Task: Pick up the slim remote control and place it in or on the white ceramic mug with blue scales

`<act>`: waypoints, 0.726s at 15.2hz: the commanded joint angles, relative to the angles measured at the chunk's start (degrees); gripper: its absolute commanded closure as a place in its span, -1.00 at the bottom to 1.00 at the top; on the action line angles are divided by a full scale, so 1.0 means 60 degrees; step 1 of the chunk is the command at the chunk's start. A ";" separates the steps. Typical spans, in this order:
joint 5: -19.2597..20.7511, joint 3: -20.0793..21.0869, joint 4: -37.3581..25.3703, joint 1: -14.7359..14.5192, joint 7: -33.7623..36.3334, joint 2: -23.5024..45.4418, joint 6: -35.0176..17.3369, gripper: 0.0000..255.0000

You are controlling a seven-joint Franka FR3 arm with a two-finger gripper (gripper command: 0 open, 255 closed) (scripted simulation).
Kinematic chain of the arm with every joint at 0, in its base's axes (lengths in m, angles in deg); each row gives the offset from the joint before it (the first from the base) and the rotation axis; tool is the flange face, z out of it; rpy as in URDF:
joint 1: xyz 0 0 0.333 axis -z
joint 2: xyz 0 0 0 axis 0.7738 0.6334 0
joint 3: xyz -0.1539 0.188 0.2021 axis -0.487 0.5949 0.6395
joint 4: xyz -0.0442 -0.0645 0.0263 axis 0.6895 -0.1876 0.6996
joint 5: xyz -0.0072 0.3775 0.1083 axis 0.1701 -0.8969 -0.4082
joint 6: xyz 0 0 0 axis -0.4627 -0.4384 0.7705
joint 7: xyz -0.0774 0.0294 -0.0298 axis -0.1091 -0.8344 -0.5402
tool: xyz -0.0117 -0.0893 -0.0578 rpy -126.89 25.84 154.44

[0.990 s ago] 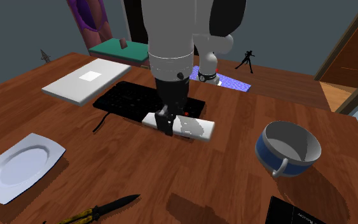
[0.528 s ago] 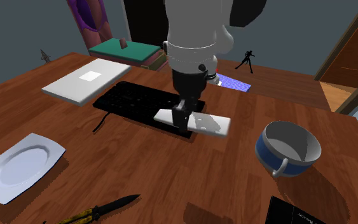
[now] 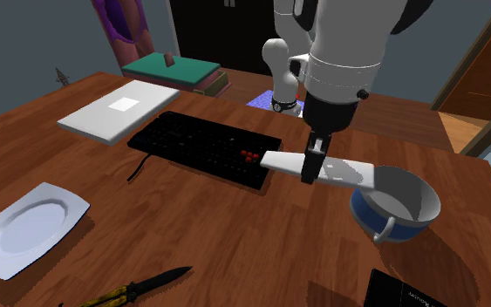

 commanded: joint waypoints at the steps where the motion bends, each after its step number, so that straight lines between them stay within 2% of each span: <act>1: 0.0040 0.0121 0.0028 -0.0298 0.0438 0.0013 -0.0022 1.00; 11: 0.0569 0.0581 -0.0742 -0.2102 0.2610 0.0692 0.0278 1.00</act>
